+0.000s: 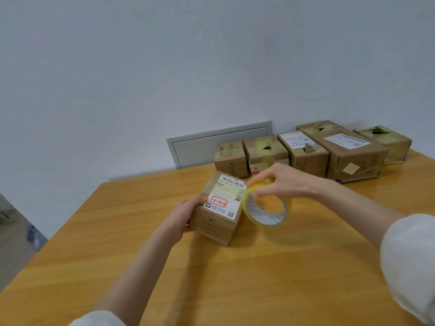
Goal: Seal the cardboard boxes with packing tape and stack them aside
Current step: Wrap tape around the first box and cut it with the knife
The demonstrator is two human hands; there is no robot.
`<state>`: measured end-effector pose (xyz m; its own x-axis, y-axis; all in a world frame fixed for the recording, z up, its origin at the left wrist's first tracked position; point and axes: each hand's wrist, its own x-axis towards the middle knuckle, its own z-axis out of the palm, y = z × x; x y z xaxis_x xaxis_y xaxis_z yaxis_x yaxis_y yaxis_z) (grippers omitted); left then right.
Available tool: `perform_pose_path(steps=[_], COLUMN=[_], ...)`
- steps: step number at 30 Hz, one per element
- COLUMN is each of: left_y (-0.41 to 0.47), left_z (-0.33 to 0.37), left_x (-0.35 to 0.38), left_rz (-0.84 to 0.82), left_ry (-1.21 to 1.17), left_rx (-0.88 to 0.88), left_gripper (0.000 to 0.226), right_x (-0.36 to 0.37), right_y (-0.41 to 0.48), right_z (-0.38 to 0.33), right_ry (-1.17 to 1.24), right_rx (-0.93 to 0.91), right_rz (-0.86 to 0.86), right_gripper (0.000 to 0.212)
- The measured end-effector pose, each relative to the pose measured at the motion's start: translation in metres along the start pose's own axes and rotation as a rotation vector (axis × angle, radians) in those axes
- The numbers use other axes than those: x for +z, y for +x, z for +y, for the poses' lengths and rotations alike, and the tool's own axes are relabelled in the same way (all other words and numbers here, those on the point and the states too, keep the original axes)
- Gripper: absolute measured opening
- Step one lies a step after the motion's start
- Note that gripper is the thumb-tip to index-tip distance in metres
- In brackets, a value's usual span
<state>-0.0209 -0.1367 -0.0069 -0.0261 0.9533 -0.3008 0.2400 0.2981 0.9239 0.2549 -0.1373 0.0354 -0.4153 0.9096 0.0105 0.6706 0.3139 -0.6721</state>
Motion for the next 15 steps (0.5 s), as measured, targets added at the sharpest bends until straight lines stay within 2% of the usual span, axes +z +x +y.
perform_pose_path(steps=[2,7,10,11,13,15], left_y=[-0.002,-0.005,-0.007,-0.006,-0.005,-0.004], left_z=[-0.003,-0.004,-0.002,0.0,0.007,0.013], left_x=[-0.001,-0.002,-0.002,-0.002,0.001,0.011], left_rz=[0.006,-0.004,0.014,0.043,0.142,0.171], left_ry=[-0.011,0.028,0.176,0.29,0.678,1.035], left_rx=[-0.01,-0.009,0.094,0.17,0.367,0.549], left_gripper=[0.036,0.031,0.04,0.047,0.061,0.068], right_x=[0.005,0.023,0.034,0.038,0.044,0.049], right_y=[-0.005,-0.006,-0.004,-0.004,0.0,0.004], right_z=[0.007,0.012,0.011,0.01,0.008,0.006], right_ry=[-0.086,-0.044,-0.104,-0.117,-0.149,-0.201], right_rx=[0.035,0.045,0.047,0.044,0.051,0.062], right_rz=[-0.096,-0.016,-0.02,-0.018,-0.015,-0.012], right_gripper=[0.036,0.046,0.056,0.058,0.06,0.06])
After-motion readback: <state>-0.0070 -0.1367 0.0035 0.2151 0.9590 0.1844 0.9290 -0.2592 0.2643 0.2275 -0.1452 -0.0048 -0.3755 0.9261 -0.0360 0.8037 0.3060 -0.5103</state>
